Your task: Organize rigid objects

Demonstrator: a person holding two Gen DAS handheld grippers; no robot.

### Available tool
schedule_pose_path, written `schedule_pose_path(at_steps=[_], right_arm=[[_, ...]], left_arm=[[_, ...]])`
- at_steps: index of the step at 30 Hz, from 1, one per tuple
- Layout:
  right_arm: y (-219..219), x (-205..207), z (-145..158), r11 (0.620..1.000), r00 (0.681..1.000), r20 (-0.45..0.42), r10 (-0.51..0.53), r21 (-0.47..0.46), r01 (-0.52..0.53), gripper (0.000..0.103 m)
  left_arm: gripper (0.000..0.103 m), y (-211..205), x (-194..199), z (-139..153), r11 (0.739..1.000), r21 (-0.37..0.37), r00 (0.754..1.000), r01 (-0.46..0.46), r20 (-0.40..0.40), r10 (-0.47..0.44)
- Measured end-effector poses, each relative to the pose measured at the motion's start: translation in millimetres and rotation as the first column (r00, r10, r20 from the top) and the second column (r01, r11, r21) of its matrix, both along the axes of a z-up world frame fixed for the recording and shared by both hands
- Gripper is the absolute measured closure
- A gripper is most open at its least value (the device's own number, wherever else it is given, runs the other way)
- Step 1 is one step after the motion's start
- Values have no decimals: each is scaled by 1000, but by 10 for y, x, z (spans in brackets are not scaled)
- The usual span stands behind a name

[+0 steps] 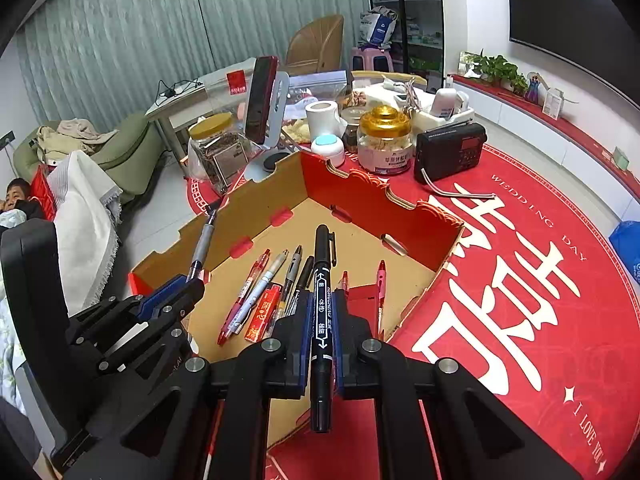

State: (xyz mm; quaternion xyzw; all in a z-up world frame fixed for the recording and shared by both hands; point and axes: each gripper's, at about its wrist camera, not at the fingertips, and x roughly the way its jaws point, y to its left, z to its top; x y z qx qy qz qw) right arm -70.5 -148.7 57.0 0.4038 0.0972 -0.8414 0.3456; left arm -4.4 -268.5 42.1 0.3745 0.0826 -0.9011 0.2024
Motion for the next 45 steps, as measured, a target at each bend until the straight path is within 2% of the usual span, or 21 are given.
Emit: schedule_pose_path(at_steps=[7, 11, 13, 14, 15, 16, 17, 19, 20, 21, 23, 26, 28, 31, 35, 45], right_arm=[[-95, -103, -162, 1000, 1000, 28, -3, 28, 3, 93], [-230, -174, -349, 997, 998, 62, 15, 76, -20, 93], [-292, -178, -462, 992, 995, 94, 41, 114, -52, 93], [-302, -160, -493, 989, 996, 86, 38, 139, -50, 89], [-290, -146, -498, 985, 998, 56, 19, 170, -28, 79], [-271, -139, -486, 982, 1000, 29, 7, 191, -12, 68], [-214, -141, -443, 981, 1000, 5, -10, 192, 9, 43], [-103, -143, -348, 993, 999, 40, 11, 121, -16, 24], [-65, -142, -296, 993, 999, 38, -5, 115, 1, 6], [-13, -121, -231, 995, 999, 27, -19, 99, 16, 0], [38, -63, -148, 997, 1000, 30, -4, 79, 2, 0], [92, 3, -83, 997, 998, 64, 3, 74, -8, 0], [129, 31, -54, 998, 997, 78, 0, 60, -4, 0], [148, 60, -22, 998, 996, 95, 0, 61, -6, 0], [117, 112, -18, 997, 995, 93, 23, 74, -30, 0], [130, 172, 5, 996, 995, 88, 40, 81, -47, 0]], left_arm=[[93, -29, -138, -150, 1000, 9, 999, -1, 42, 0], [90, -49, -256, -309, 1000, 28, 995, 3, 101, -5], [60, -39, -274, -347, 1000, 31, 994, 3, 109, -7], [30, -26, -271, -355, 1000, 27, 994, 3, 113, -6], [23, -20, -242, -344, 1000, -10, 993, -28, 114, 29], [23, -28, -211, -328, 998, -40, 993, -50, 109, 54], [22, -51, -176, -309, 996, -55, 993, -64, 100, 70], [15, -118, -102, -266, 996, -37, 993, -82, 87, 85], [6, -151, -52, -241, 997, -13, 994, -79, 73, 80], [1, -181, 7, -200, 997, 25, 996, -72, 57, 71], [0, -195, 66, -141, 997, 47, 997, -69, 32, 67], [0, -113, 160, -6, 996, 22, 996, -87, 8, 87], [0, -77, 207, 40, 994, 22, 994, -106, 27, 106], [0, -69, 271, 56, 992, 68, 993, -109, 50, 106], [0, -26, 326, 69, 987, 43, 986, -153, 79, 150], [1, 66, 382, 74, 990, 19, 984, -141, 109, 138]])
